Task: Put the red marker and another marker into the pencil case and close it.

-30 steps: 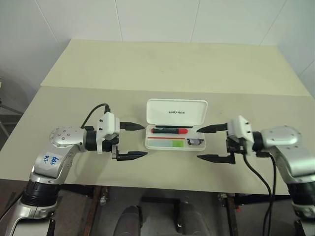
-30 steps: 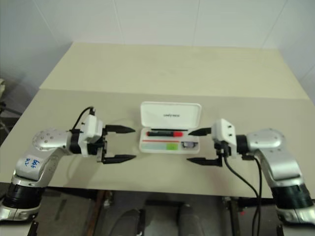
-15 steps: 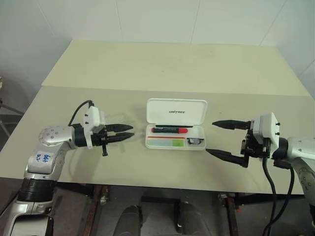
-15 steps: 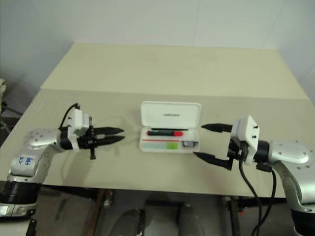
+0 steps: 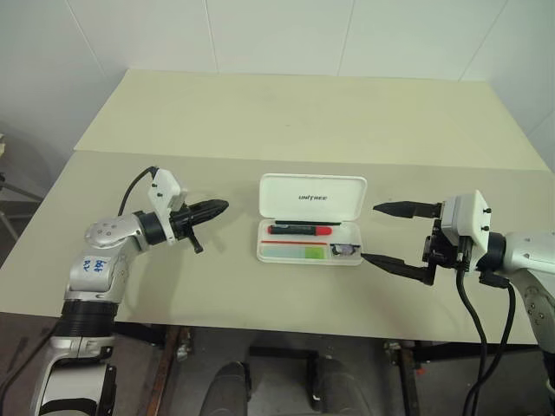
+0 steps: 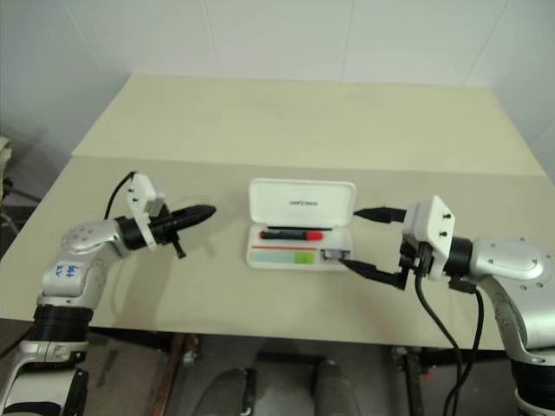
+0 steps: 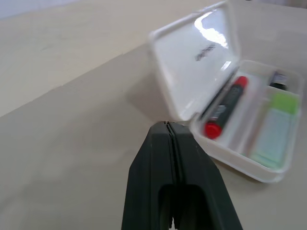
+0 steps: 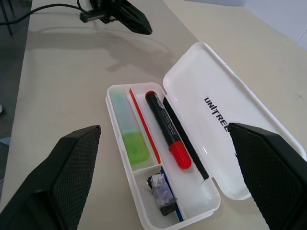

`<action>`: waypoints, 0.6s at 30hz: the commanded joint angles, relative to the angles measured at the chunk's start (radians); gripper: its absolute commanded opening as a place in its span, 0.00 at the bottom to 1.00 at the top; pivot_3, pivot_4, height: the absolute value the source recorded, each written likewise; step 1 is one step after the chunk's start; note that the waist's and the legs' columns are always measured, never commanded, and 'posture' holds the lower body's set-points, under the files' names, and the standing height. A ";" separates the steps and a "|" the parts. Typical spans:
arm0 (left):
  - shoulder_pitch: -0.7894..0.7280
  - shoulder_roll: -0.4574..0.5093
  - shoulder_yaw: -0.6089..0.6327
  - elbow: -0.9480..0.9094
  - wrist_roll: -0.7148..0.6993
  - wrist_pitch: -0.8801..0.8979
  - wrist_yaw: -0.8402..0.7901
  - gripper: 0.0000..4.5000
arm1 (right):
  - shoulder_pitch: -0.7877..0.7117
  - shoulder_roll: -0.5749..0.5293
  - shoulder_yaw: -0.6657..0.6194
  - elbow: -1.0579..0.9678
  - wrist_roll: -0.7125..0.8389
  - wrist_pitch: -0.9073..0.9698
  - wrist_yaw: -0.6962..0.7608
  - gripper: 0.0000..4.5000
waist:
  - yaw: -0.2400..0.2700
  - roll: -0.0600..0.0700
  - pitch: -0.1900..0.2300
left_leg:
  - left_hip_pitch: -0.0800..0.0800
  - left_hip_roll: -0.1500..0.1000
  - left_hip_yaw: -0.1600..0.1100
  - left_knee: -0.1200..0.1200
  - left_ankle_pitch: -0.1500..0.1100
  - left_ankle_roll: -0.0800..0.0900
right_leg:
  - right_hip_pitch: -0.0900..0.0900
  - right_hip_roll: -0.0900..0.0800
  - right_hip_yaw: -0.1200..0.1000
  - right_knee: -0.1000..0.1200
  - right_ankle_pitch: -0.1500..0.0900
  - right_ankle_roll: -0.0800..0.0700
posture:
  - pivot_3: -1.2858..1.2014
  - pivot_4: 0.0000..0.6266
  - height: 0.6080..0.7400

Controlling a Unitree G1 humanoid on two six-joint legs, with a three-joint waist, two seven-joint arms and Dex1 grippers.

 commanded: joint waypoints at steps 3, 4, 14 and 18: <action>-0.109 -0.056 -0.029 0.105 0.064 0.003 0.061 0.00 | -0.018 -0.011 -0.003 -0.023 0.002 -0.011 -0.022 1.00 | 0.002 0.000 0.000 | 0.000 0.000 0.000 0.000 0.000 0.000 | 0.000 0.000 0.000 0.000 0.000 0.000 | 0.52 0.24 1.00; -0.127 -0.066 -0.038 0.129 0.080 -0.002 0.071 0.00 | -0.019 -0.011 -0.002 -0.026 0.002 -0.009 -0.025 1.00 | 0.003 0.000 0.000 | -0.001 0.000 0.000 0.000 0.000 0.000 | 0.000 0.000 0.000 0.000 0.000 0.000 | 0.52 0.24 1.00; -0.267 -0.197 -0.080 0.267 0.114 -0.029 0.065 0.00 | -0.003 0.001 0.003 -0.063 0.005 -0.002 -0.069 1.00 | 0.000 0.000 0.000 | -0.001 0.000 0.000 0.000 0.000 0.000 | 0.000 0.000 0.000 0.000 0.001 0.001 | 0.52 0.24 1.00; -0.264 -0.213 -0.079 0.229 0.089 -0.025 0.003 0.00 | 0.005 0.005 0.005 -0.075 0.006 -0.001 -0.088 1.00 | 0.001 0.000 0.000 | -0.001 0.000 0.000 0.000 0.000 0.000 | 0.000 0.000 0.000 0.000 0.001 0.001 | 0.52 0.24 1.00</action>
